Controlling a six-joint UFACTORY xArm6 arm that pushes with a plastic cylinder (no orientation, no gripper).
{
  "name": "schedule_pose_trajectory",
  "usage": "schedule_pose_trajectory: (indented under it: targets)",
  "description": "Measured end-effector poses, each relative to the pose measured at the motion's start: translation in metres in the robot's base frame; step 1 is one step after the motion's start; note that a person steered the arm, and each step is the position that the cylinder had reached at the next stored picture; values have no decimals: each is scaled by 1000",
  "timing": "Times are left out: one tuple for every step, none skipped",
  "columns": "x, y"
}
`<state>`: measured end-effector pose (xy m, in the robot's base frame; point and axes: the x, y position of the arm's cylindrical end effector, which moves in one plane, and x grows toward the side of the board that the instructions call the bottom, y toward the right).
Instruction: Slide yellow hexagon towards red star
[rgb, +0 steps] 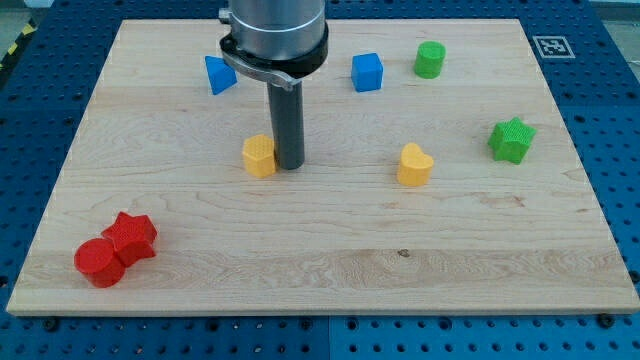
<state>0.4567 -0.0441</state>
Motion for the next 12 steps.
schedule_pose_trajectory:
  targets:
    - [-14, -35]
    - [-52, -42]
    - [-24, -75]
    - [-4, -83]
    - [23, -83]
    - [30, -57]
    - [52, -30]
    - [69, -52]
    - [53, -85]
    - [31, -82]
    - [39, -101]
    - [41, -142]
